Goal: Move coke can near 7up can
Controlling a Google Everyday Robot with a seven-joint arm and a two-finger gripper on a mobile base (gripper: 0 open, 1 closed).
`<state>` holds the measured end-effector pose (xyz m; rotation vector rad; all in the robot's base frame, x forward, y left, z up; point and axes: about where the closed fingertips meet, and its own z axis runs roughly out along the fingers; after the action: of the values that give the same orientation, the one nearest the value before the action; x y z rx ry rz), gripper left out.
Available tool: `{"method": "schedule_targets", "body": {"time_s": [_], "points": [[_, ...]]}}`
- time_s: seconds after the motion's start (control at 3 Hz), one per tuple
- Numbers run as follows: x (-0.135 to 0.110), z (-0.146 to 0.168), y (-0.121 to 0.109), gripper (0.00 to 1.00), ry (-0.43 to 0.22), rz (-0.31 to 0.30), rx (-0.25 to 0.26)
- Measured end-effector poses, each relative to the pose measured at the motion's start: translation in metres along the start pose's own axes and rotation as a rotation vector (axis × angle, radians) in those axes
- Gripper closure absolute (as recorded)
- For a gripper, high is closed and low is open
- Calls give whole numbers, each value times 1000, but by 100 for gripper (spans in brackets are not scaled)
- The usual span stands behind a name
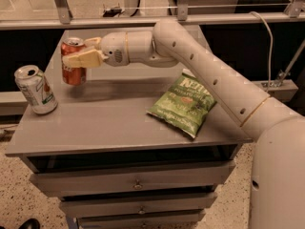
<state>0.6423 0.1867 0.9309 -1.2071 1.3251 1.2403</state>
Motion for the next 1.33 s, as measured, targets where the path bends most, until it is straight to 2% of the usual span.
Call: {"method": "schedule_targets", "body": {"time_s": [0.67, 1.0, 1.33], "points": [[13, 24, 26, 100, 24, -20, -114], [18, 32, 35, 82, 39, -44, -171], [22, 38, 41, 54, 46, -62, -210]]}}
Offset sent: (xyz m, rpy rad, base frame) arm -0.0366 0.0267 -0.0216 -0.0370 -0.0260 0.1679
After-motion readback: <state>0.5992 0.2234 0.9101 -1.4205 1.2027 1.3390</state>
